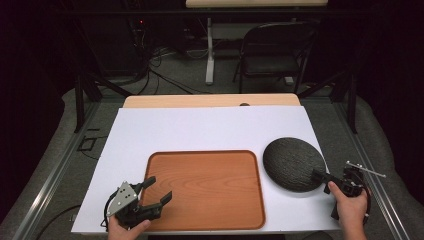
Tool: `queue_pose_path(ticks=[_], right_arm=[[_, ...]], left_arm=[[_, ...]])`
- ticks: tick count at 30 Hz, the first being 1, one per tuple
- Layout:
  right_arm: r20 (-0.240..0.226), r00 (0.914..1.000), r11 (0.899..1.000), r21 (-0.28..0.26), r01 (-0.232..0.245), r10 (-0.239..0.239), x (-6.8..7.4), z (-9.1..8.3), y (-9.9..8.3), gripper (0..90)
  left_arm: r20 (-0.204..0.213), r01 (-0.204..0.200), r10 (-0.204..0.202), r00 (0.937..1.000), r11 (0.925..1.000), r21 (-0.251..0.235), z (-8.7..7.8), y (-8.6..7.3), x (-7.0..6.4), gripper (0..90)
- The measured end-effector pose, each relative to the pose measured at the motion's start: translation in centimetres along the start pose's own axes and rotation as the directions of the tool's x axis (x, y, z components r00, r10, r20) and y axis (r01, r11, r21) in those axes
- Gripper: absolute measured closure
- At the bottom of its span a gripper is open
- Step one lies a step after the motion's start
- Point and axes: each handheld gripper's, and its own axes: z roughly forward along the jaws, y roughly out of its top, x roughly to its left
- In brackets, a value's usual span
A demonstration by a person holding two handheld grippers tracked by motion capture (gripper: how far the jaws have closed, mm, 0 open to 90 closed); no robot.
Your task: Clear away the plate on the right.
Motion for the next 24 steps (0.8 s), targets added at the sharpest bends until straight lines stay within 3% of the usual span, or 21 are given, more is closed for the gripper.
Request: queue_pose_path(ticks=[9, 20, 24], right_arm=[[0.015, 0.9998, 1.0, -0.005, -0.016, 0.016, -0.26, 0.0, 0.0, 58.3], [0.047, 0.9989, 1.0, 0.009, -0.008, 0.007, -0.12, -0.14, 0.19, 63.3], [0.036, 0.9985, 0.999, 0.011, -0.041, 0.041, -0.18, -0.2, 0.26, 65.2]], left_arm=[[0.0, -0.001, 0.001, 1.0, 1.0, 0.002, 0.0, 0.0, 0.0, 22.6], [0.0, -0.002, 0.002, 1.0, 1.0, 0.003, 0.01, 0.0, 0.0, 22.6], [-0.001, 0.0, 0.0, 1.0, 1.0, 0.0, -0.02, 0.0, 0.0, 22.6]])
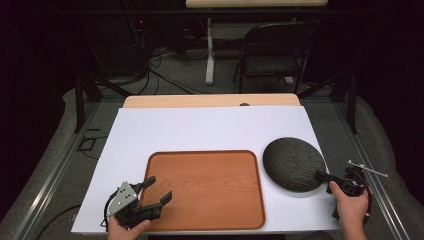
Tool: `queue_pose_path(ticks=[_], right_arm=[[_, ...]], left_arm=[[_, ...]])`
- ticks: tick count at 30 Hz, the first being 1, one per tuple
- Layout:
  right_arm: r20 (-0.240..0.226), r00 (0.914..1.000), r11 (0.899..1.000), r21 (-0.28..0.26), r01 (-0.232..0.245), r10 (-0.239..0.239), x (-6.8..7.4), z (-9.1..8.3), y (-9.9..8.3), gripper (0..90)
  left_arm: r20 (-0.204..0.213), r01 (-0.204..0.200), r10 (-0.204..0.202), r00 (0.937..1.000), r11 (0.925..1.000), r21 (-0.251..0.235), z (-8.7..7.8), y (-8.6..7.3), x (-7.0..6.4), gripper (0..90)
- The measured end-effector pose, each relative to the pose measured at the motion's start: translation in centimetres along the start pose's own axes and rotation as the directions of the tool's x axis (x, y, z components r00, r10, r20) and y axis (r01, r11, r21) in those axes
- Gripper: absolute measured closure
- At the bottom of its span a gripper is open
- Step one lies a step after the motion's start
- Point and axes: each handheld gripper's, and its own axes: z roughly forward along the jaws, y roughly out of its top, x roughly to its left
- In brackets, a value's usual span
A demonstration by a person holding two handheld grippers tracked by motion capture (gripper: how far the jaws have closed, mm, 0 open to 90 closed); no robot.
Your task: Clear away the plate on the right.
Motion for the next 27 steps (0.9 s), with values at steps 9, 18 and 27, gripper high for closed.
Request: queue_pose_path(ticks=[9, 18, 27], right_arm=[[-0.004, 0.9998, 1.0, 0.005, -0.021, 0.021, 0.1, -0.2, 0.0, 66.0], [-0.002, 0.9998, 1.0, -0.002, -0.02, 0.02, 0.3, -0.4, 0.1, 67.4], [0.003, 0.9999, 1.0, -0.025, 0.014, -0.014, 0.9, -1.0, 0.3, 68.8]], left_arm=[[0.005, 0.003, -0.003, 1.0, 1.0, -0.003, 0.0, 0.0, 0.0, 22.7], [0.005, 0.001, -0.001, 1.0, 1.0, -0.001, 0.0, 0.0, 0.0, 22.7], [0.002, 0.0, 0.0, 1.0, 1.0, 0.004, 0.0, 0.0, 0.0, 22.7]])
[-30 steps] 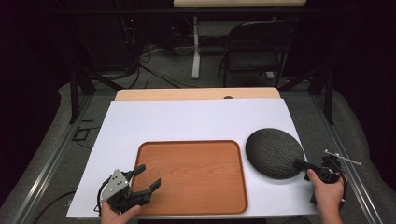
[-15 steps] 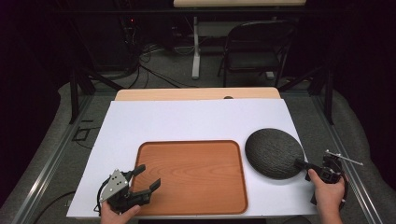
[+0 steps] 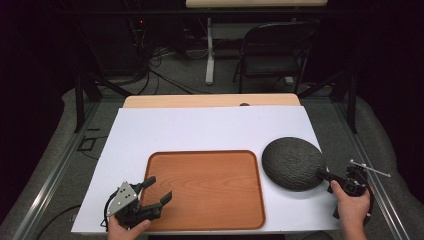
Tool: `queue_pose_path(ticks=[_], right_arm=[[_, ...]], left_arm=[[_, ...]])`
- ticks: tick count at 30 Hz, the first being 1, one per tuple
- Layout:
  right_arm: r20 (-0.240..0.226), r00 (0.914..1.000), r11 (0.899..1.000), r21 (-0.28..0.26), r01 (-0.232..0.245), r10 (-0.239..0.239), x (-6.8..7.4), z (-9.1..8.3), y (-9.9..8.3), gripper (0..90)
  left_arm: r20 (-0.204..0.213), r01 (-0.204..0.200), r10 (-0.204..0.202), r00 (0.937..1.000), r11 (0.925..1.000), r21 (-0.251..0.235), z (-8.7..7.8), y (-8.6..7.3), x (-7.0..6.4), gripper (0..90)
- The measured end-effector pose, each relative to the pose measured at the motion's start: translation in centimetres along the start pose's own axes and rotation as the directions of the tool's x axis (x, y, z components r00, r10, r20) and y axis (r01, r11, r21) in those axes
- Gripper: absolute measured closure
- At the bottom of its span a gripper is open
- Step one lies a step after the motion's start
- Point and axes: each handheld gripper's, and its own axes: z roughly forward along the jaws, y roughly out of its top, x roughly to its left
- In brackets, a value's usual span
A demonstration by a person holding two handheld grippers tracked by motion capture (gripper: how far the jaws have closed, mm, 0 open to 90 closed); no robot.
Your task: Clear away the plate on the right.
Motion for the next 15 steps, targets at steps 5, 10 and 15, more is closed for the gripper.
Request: queue_pose_path(ticks=[5, 10, 15], right_arm=[[0.0, 1.0, 1.0, -0.014, 0.007, -0.007, 0.3, -0.21, 0.14, 69.8], [-0.001, 1.0, 1.0, -0.014, -0.002, 0.002, 0.6, -0.45, 0.26, 70.6], [-0.005, 0.9999, 0.999, -0.029, 0.014, -0.014, 0.85, -0.7, 0.44, 71.7]], left_arm=[[0.002, 0.006, -0.006, 1.0, 1.0, 0.003, 0.06, -0.02, -0.04, 22.8], [0.001, 0.002, -0.002, 1.0, 1.0, 0.001, 0.13, -0.02, -0.01, 22.8], [0.001, 0.003, -0.003, 1.0, 1.0, 0.002, 0.14, -0.03, 0.01, 22.8]])
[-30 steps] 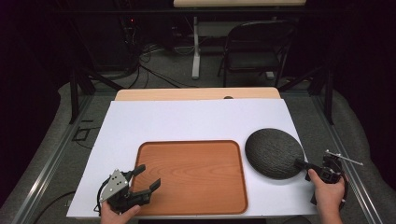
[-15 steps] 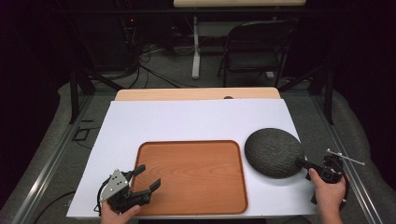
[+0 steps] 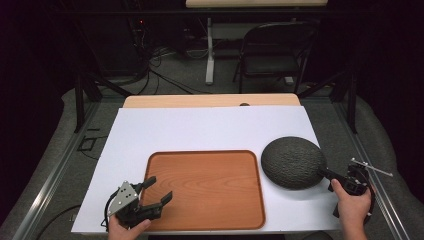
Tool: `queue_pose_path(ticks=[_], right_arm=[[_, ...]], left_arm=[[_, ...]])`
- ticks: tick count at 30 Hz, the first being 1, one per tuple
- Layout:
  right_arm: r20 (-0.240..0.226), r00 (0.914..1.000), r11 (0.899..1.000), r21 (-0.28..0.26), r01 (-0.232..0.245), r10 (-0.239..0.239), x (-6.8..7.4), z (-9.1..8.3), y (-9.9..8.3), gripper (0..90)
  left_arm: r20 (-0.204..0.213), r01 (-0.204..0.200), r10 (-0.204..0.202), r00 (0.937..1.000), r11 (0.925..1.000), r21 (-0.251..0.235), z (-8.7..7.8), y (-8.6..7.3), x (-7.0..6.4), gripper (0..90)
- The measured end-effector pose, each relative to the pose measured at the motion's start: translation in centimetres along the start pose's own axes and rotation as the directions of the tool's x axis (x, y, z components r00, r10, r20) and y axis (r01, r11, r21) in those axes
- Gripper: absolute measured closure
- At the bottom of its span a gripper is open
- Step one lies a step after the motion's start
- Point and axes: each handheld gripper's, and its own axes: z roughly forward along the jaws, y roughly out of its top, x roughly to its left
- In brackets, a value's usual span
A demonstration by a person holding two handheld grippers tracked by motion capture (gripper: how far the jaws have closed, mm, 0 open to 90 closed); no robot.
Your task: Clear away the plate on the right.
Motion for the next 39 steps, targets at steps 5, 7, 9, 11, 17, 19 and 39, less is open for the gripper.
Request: queue_pose_path(ticks=[5, 7, 9, 11, 17, 19, 39], right_arm=[[-0.019, 0.9995, 1.0, -0.003, -0.023, 0.023, 0.2, -0.2, 0.2, 72.9], [-0.024, 0.9996, 1.0, -0.008, -0.016, 0.016, 0.2, -0.3, 0.3, 73.1], [-0.024, 0.9995, 1.0, -0.008, -0.019, 0.019, 0.4, -0.3, 0.4, 73.2], [-0.019, 0.9996, 1.0, 0.004, -0.02, 0.02, 0.4, -0.3, 0.6, 74.2], [-0.035, 0.9987, 0.999, 0.017, -0.037, 0.038, 0.3, -0.4, 0.9, 75.6], [-0.041, 0.9979, 0.999, 0.021, -0.05, 0.05, 0.3, -0.4, 1.0, 75.9], [-0.063, 0.9938, 0.991, 0.103, -0.085, 0.092, 0.7, 0.1, 4.0, 82.7]], left_arm=[[0.0, 0.002, -0.002, 1.0, 1.0, -0.001, 0.0, 0.0, 0.0, 22.8], [-0.001, 0.004, -0.004, 1.0, 1.0, 0.0, 0.1, 0.0, 0.0, 22.8], [-0.001, 0.005, -0.005, 1.0, 1.0, 0.001, 0.1, 0.0, 0.1, 22.8], [0.0, 0.007, -0.007, 1.0, 1.0, 0.001, 0.1, 0.0, 0.1, 22.8], [-0.005, 0.013, -0.013, 0.9999, 0.9999, 0.004, 0.1, 0.0, 0.1, 22.8], [-0.006, 0.014, -0.014, 0.9999, 0.9999, 0.004, 0.1, 0.0, 0.1, 22.8], [0.001, 0.014, -0.014, 0.9999, 0.9999, 0.009, 0.1, 0.0, 0.2, 23.3]])
